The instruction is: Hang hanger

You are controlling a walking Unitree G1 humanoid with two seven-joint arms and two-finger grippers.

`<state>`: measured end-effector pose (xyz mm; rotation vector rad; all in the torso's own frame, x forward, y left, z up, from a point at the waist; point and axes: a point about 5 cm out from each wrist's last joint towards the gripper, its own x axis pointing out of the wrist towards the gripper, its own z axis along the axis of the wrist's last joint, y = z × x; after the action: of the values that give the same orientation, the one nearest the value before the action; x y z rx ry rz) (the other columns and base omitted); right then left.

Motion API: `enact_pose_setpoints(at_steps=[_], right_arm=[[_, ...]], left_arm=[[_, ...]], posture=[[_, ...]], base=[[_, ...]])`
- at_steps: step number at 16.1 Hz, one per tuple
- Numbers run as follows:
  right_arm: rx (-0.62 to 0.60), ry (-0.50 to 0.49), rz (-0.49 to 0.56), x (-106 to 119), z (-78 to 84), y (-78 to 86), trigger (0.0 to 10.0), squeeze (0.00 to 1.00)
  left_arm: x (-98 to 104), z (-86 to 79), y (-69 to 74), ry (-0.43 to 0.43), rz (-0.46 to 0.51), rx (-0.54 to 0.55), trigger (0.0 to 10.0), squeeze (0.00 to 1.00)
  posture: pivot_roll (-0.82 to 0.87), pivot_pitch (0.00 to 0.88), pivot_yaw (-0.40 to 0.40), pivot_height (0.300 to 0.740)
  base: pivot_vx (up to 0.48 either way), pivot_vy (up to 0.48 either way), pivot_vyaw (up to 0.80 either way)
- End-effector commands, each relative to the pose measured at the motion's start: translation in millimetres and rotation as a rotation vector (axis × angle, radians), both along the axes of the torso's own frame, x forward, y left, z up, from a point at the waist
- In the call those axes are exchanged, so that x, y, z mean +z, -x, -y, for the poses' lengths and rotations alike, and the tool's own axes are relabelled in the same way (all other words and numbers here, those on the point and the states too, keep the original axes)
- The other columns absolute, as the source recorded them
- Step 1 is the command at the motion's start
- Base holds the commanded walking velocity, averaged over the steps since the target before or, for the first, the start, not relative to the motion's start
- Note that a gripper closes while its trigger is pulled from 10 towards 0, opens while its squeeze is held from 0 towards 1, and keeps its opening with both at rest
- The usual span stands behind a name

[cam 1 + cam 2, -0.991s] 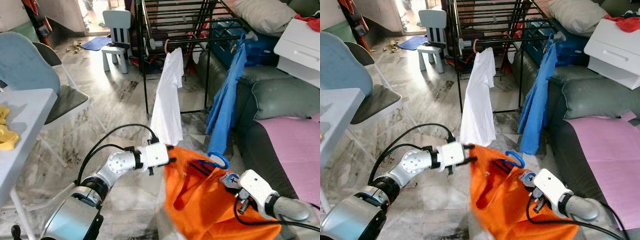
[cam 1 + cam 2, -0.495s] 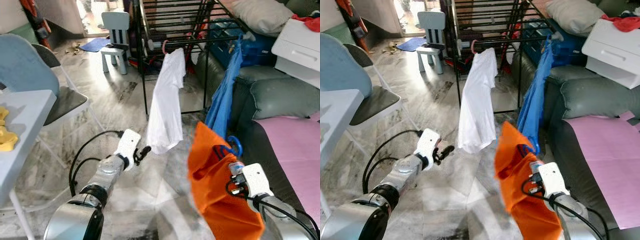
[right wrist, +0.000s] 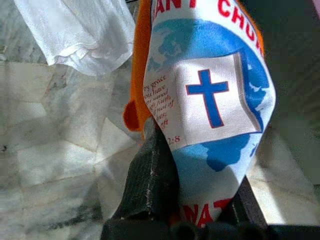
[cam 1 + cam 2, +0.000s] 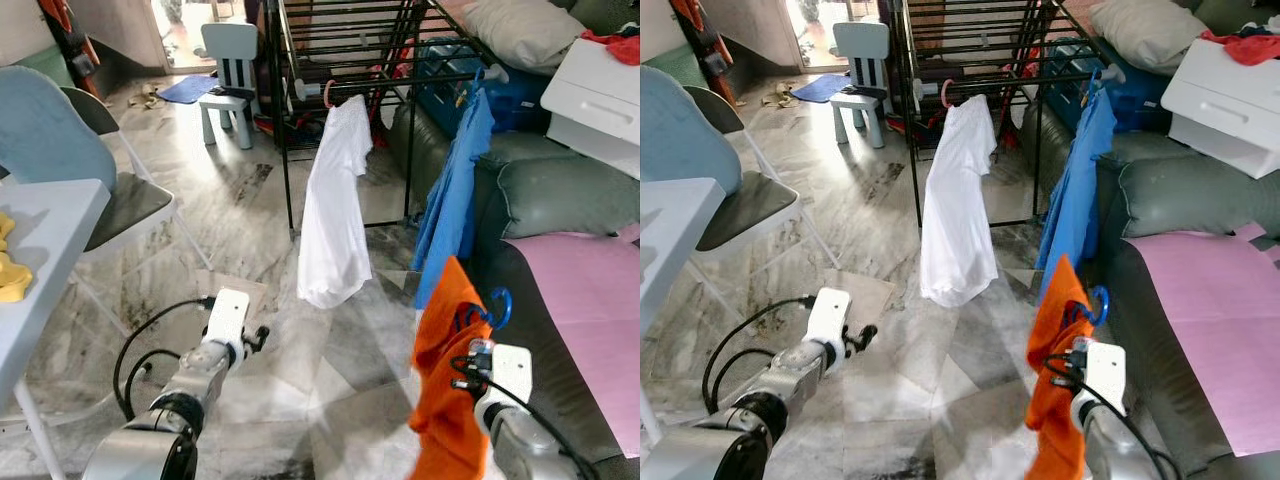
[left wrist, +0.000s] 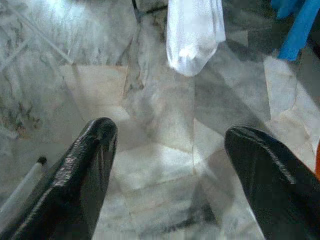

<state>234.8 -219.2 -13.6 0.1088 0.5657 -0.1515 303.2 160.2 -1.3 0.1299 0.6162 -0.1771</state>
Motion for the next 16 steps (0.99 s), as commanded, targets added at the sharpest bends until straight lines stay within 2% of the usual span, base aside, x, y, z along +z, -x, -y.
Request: enact_pose_setpoints(at_steps=[1, 3, 4, 5, 6, 8, 9, 11, 12, 13, 14, 15, 16], right_arm=[[0.002, -0.006, 0.039, 2.3, -3.5, -4.5, 0.0, 0.00], [-0.001, -0.040, 0.021, -8.1, -12.6, 3.0, 0.0, 0.00], [0.023, -0.049, 0.000, -21.0, -28.1, 12.7, 0.0, 0.00], [0.025, -0.049, -0.007, -25.2, -31.9, 16.4, 0.0, 0.00], [0.000, -0.097, -0.031, -36.5, -39.1, 27.0, 0.0, 0.00], [-0.019, -0.099, -0.060, -43.9, -38.1, 34.9, 0.0, 0.00], [-0.030, -0.104, -0.063, -45.7, -36.8, 36.8, 0.0, 0.00], [-0.037, -0.104, -0.081, -51.3, -38.9, 42.0, 0.0, 0.00], [-0.036, -0.107, -0.090, -54.3, -40.8, 45.4, 0.6, 0.00], [-0.035, -0.098, -0.110, -57.8, -42.7, 49.3, 0.5, 0.00], [-0.029, -0.098, -0.115, -58.8, -44.2, 50.6, 3.4, 0.00], [-0.019, -0.094, -0.121, -59.3, -45.7, 50.3, 4.4, 0.00], [-0.020, -0.095, -0.124, -60.1, -43.9, 51.3, 4.8, 0.00]], left_arm=[[-8.1, -6.5, 8.5, -0.019, -0.036, 0.018, 10.0, 1.00], [-17.5, -6.5, 19.3, -0.041, -0.058, -0.016, 10.0, 1.00], [-31.7, -6.5, 36.1, -0.102, -0.108, -0.060, 10.0, 1.00], [-35.6, -6.0, 41.1, -0.119, -0.120, -0.075, 10.0, 1.00], [-44.2, -4.1, 52.3, -0.149, -0.151, -0.105, 10.0, 1.00], [-46.2, 1.7, 54.7, -0.152, -0.165, -0.150, 10.0, 1.00], [-44.3, 5.8, 52.2, -0.144, -0.158, -0.181, 10.0, 0.00], [-43.3, 5.6, 50.7, -0.158, -0.158, -0.198, 10.0, 0.00], [-42.4, 5.2, 49.5, -0.156, -0.158, -0.200, 10.0, 0.00], [-39.3, 5.6, 44.8, -0.180, -0.150, -0.212, 10.0, 0.00], [-36.8, 7.2, 41.5, -0.184, -0.142, -0.220, 10.0, 0.00], [-34.6, 10.8, 38.3, -0.189, -0.139, -0.240, 10.0, 0.00], [-35.8, 14.7, 39.8, -0.189, -0.148, -0.265, 10.0, 0.00]], posture=[[-0.01, 0.000, -0.032, 0.740], [-0.01, 0.000, -0.035, 0.740], [-0.02, 0.000, -0.032, 0.740], [-0.03, 0.000, -0.030, 0.740], [-0.02, 0.000, -0.029, 0.740], [-0.02, 0.000, -0.034, 0.740], [-0.02, 0.000, -0.036, 0.740], [-0.02, 0.000, -0.021, 0.740], [-0.03, 0.000, -0.010, 0.740], [-0.03, 0.000, -0.012, 0.740], [-0.01, 0.000, -0.012, 0.740], [0.00, 0.000, -0.026, 0.740], [0.02, 0.000, -0.045, 0.740]], base=[[0.000, 0.000, 0.00], [0.000, 0.000, 0.00], [0.000, 0.000, 0.00], [0.000, 0.000, 0.00], [0.000, 0.000, 0.00], [0.000, 0.000, 0.00], [0.000, 0.000, 0.00], [0.000, 0.000, 0.00], [0.000, 0.000, 0.00], [0.000, 0.000, 0.00], [0.000, 0.000, 0.00], [0.000, 0.000, 0.00], [0.000, 0.000, 0.00]])
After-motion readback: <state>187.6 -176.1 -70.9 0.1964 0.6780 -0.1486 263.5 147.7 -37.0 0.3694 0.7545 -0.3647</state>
